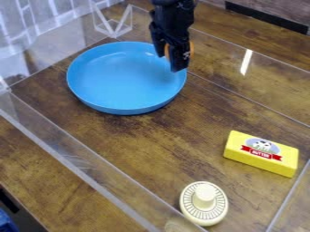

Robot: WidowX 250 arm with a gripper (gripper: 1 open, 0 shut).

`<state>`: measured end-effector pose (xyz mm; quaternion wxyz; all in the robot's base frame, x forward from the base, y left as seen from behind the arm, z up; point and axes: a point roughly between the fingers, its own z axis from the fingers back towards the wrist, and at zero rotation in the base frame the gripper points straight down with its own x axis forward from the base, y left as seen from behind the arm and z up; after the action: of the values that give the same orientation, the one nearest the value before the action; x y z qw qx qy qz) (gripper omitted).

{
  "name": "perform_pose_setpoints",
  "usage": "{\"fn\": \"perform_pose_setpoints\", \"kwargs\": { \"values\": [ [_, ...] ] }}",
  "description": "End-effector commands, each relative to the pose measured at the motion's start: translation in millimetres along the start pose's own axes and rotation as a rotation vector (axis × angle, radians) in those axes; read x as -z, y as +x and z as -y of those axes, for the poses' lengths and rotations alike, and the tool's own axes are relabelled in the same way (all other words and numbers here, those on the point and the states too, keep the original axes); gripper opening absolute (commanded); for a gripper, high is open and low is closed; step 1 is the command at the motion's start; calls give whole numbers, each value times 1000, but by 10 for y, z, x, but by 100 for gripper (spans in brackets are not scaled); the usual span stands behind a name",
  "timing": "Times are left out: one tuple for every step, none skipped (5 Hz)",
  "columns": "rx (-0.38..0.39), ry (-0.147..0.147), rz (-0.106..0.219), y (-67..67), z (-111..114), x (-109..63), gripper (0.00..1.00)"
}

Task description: Remove the orange ball from inside the blue tray and put it on the table

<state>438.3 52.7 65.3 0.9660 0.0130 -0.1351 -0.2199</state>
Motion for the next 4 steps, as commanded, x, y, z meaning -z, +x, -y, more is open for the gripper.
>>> {"fn": "perform_pose_setpoints", "kwargs": {
  "values": [
    [21,42,88,220,-45,-334,0],
    [24,36,93,235,-46,-341,0],
    [27,31,98,243,-47,-347,0],
    [31,26,103,250,-50,-352,0]
  ]
}}
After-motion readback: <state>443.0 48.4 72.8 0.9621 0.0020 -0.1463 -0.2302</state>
